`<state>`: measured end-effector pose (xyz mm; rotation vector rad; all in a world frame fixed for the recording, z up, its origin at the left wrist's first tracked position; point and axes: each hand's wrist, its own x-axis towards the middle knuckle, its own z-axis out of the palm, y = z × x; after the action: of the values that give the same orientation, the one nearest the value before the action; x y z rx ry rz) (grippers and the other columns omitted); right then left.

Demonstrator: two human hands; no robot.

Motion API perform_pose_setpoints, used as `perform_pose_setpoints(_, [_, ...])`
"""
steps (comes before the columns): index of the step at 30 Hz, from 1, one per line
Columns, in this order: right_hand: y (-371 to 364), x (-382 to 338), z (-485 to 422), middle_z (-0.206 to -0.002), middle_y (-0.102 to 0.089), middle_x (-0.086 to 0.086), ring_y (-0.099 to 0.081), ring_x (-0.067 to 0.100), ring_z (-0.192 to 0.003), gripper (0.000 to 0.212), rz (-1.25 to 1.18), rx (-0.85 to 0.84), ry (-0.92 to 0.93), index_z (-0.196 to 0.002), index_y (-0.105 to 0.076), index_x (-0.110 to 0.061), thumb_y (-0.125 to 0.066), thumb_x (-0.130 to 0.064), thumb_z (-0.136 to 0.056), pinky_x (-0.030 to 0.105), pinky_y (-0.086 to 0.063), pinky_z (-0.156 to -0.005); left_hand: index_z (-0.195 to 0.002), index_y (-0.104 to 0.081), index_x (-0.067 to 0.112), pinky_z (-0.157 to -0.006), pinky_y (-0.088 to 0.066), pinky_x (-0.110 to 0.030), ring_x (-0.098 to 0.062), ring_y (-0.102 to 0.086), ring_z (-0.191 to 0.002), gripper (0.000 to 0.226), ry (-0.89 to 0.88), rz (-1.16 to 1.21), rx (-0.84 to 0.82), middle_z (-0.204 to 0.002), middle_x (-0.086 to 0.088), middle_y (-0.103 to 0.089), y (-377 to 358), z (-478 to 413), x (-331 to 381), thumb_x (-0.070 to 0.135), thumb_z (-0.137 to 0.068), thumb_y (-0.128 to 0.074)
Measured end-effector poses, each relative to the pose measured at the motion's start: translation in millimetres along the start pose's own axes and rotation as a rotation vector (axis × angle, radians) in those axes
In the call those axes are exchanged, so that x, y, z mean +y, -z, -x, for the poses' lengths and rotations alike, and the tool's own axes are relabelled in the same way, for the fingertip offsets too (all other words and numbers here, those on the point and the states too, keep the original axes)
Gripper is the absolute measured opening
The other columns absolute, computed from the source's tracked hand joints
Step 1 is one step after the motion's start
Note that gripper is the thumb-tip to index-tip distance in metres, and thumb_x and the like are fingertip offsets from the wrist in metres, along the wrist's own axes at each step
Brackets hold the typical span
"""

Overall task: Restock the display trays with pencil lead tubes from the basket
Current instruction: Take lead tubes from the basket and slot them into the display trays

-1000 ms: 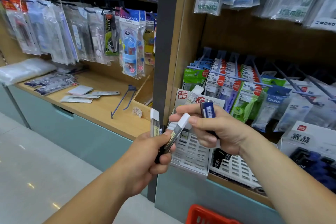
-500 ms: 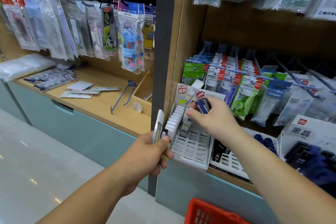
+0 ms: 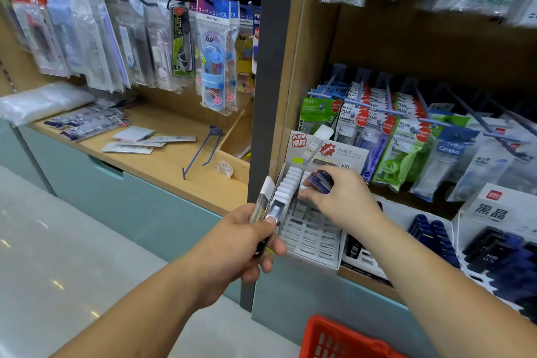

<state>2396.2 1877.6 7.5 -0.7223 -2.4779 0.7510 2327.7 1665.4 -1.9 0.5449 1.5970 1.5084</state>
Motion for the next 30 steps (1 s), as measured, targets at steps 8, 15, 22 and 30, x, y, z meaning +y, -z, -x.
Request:
perform_pose_setpoints(8, [9, -8, 6, -0.077, -0.070, -0.005, -0.066, 0.018, -0.075, 0.015, 0.002, -0.061, -0.008, -0.086, -0.072, -0.023, -0.075, -0.038, -0.089, 0.039, -0.059, -0.073, -0.121, -0.067, 0.019, -0.048, -0.026, -0.026, -0.015, -0.046, -0.055, 0.020, -0.026, -0.022, 0.007, -0.083, -0.008, -0.068, -7, -2, 0, 0.024, -0.108, -0.052])
perform_pose_setpoints(15, [35, -46, 21, -0.059, -0.060, -0.008, -0.043, 0.003, -0.040, 0.012, -0.475, -0.350, -0.016, -0.101, -0.075, -0.013, -0.078, -0.018, -0.090, 0.021, -0.034, -0.039, -0.116, -0.066, 0.013, -0.046, -0.024, -0.024, -0.013, -0.041, -0.053, 0.019, -0.048, -0.012, -0.065, -0.080, -0.007, -0.061, -16, -4, 4, 0.026, -0.106, -0.055])
perform_pose_setpoints(22, [52, -31, 18, -0.056, -0.060, -0.006, -0.043, 0.004, -0.037, 0.008, -0.494, -0.178, -0.112, -0.096, -0.075, -0.012, -0.077, -0.017, -0.091, 0.018, -0.032, -0.040, -0.082, -0.066, 0.018, -0.049, -0.035, -0.017, -0.006, -0.039, -0.050, 0.017, -0.019, -0.487, -0.015, -0.059, 0.009, -0.048, -12, -5, -8, 0.029, -0.091, -0.076])
perform_pose_setpoints(30, [57, -24, 21, -0.066, -0.061, 0.012, -0.034, 0.013, -0.039, 0.020, -0.419, -0.130, -0.203, -0.085, -0.066, -0.003, -0.076, -0.021, -0.089, 0.019, -0.027, -0.041, -0.095, -0.075, 0.020, -0.059, -0.047, -0.014, -0.002, -0.059, -0.062, 0.021, -0.216, -0.359, 0.123, -0.076, 0.006, -0.071, -17, 0, -2, 0.038, -0.086, -0.082])
